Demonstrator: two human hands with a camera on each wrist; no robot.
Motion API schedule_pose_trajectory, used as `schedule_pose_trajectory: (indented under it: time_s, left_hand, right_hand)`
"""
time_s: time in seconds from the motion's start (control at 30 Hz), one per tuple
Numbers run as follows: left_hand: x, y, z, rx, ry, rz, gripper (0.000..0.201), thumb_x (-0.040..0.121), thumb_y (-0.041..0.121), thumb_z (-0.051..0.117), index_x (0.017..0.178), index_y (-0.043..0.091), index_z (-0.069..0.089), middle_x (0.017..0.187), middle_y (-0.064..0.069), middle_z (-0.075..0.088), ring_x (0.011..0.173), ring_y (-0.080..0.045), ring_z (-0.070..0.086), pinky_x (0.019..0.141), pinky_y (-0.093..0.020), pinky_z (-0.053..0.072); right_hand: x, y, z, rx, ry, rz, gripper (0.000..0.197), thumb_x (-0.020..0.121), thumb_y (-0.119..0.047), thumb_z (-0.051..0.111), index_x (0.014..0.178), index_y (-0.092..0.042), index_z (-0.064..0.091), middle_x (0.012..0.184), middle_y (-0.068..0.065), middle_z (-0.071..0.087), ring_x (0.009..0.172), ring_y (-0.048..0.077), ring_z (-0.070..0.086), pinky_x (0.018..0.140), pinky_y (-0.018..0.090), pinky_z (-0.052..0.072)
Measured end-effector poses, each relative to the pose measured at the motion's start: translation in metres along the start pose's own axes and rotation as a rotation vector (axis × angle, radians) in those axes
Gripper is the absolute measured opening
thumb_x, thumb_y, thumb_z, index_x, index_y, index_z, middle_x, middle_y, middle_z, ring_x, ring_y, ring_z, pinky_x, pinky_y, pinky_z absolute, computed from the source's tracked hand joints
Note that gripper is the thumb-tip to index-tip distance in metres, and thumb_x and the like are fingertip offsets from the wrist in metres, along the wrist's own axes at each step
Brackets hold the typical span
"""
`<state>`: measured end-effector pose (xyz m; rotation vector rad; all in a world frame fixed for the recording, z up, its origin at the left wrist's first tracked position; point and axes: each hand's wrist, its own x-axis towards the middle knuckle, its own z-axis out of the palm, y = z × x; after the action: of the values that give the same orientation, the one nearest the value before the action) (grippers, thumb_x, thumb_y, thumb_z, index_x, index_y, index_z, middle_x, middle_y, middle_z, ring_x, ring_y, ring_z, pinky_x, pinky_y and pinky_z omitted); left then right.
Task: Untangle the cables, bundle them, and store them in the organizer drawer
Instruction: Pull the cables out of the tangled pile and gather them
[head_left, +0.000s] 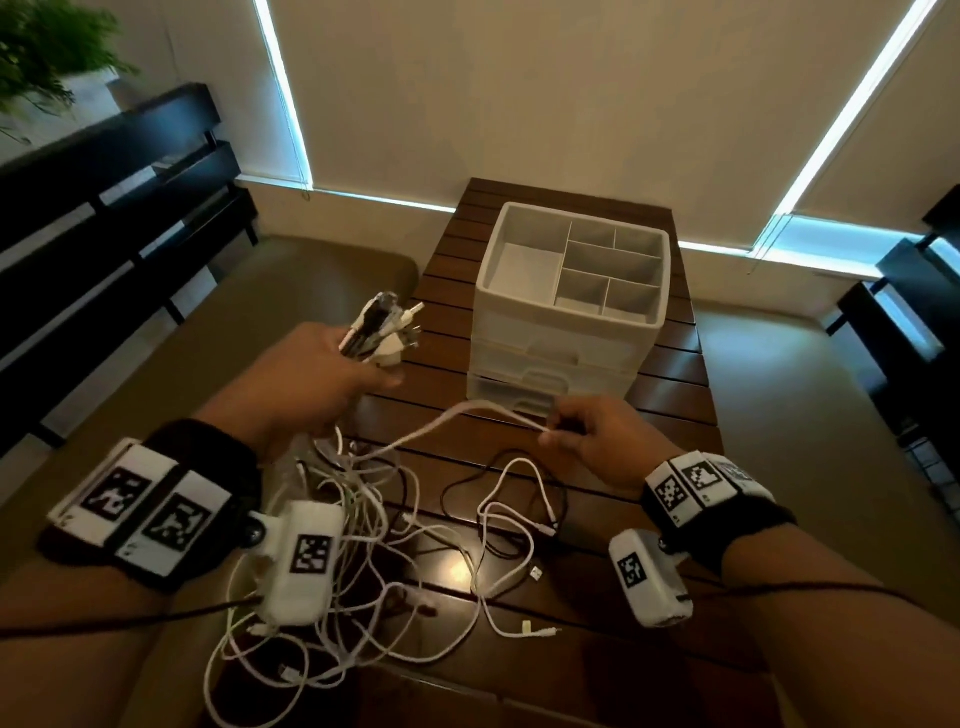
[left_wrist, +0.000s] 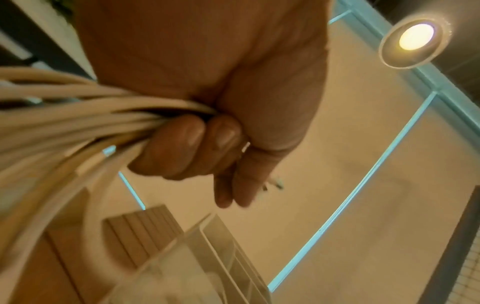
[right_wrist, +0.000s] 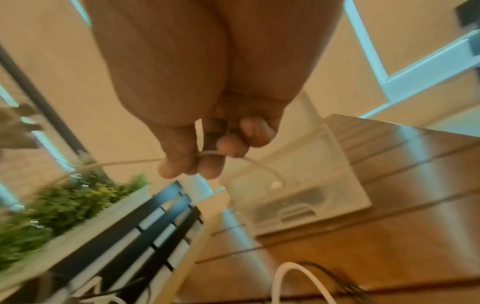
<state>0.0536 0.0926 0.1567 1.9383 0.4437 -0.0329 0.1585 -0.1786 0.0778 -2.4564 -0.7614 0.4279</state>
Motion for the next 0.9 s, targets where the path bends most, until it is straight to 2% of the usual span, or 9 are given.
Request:
schedule_pose_trajectory:
  time_s: [0.1,0.23,0.37,0.47,0.57,0.6,0.7,0.83,0.9]
  left_hand:
    - [-0.004,0.000,0.034,-0.141,0.067,0.012,0.007,0.083,0.021,0.073,0.077,0.021,0.070,0.039,0.012,0.046,0.036,-0.004,0.037,0.045,-0.023,0.030]
    - [-0.009,-0.005,0.076,-0.252,-0.007,-0.019,0.010,0.086,0.025,0.071,0.085,0.015,0.071,0.040,0.010,0.045,0.037,-0.006,0.037,0.038,-0.022,0.030]
    - [-0.003,-0.012,0.084,-0.337,-0.008,-0.149,0.025,0.085,0.031,0.072,0.092,0.008,0.070,0.044,0.010,0.043,0.037,-0.007,0.034,0.037,-0.020,0.028]
    - [0.001,-0.017,0.078,-0.279,-0.021,-0.202,0.016,0.081,0.019,0.075,0.090,0.007,0.069,0.051,0.004,0.042,0.038,-0.009,0.035,0.038,-0.021,0.029]
    - [0.004,-0.020,0.066,-0.160,-0.089,-0.213,0.011,0.081,0.014,0.073,0.078,0.006,0.066,0.048,0.003,0.041,0.038,-0.011,0.033,0.039,-0.023,0.028]
    - [0.005,-0.021,0.061,-0.138,-0.123,-0.220,0.011,0.081,0.014,0.073,0.078,0.005,0.067,0.048,0.003,0.043,0.039,-0.011,0.033,0.040,-0.022,0.028]
    - [0.005,-0.025,0.048,-0.057,-0.360,-0.251,0.003,0.083,0.012,0.071,0.082,0.009,0.070,0.051,0.004,0.055,0.042,-0.010,0.037,0.039,-0.022,0.030]
    - [0.002,-0.036,0.048,0.527,-0.838,-0.191,0.013,0.080,0.027,0.076,0.077,0.015,0.072,0.057,0.009,0.061,0.046,-0.006,0.048,0.049,-0.021,0.040]
    - [0.004,-0.047,0.053,0.720,-0.945,-0.208,0.028,0.076,0.042,0.077,0.078,0.015,0.073,0.062,0.008,0.065,0.054,-0.009,0.054,0.057,-0.026,0.045]
  right_hand:
    - [0.000,-0.038,-0.016,-0.053,0.007,-0.126,0.012,0.087,-0.032,0.067,0.079,-0.026,0.061,0.076,-0.007,0.060,0.074,0.010,0.056,0.068,0.026,0.042]
    - [0.001,-0.065,-0.022,0.015,-0.038,-0.229,0.010,0.088,-0.025,0.067,0.090,-0.016,0.069,0.081,-0.001,0.067,0.070,0.005,0.055,0.061,0.016,0.038]
    - [-0.005,-0.059,-0.013,0.086,-0.110,-0.190,0.004,0.086,-0.023,0.069,0.088,-0.020,0.070,0.080,-0.007,0.066,0.072,0.001,0.059,0.066,0.014,0.040]
    - [-0.009,-0.051,0.000,0.174,-0.218,-0.159,0.003,0.085,-0.022,0.071,0.087,-0.025,0.070,0.076,-0.013,0.066,0.071,-0.004,0.061,0.067,0.009,0.043]
    - [-0.012,-0.040,0.005,0.229,-0.333,-0.082,0.008,0.083,-0.021,0.073,0.091,-0.022,0.071,0.086,-0.002,0.072,0.078,0.010,0.066,0.071,0.022,0.053]
    - [-0.014,-0.035,0.005,0.258,-0.380,-0.050,0.012,0.084,-0.020,0.072,0.095,-0.020,0.072,0.091,0.002,0.073,0.076,0.012,0.066,0.065,0.018,0.052]
    - [-0.015,-0.013,0.007,0.322,-0.387,0.054,0.017,0.087,-0.023,0.068,0.104,-0.022,0.071,0.095,-0.001,0.073,0.065,-0.001,0.061,0.056,0.012,0.044]
    - [-0.004,0.024,0.014,0.194,-0.166,0.188,0.005,0.088,-0.024,0.068,0.092,-0.027,0.069,0.087,-0.010,0.068,0.070,-0.001,0.059,0.072,0.023,0.046]
    - [-0.003,0.038,0.025,0.077,-0.180,0.261,0.005,0.085,-0.023,0.071,0.087,-0.027,0.069,0.087,-0.011,0.068,0.072,0.000,0.059,0.073,0.023,0.046]
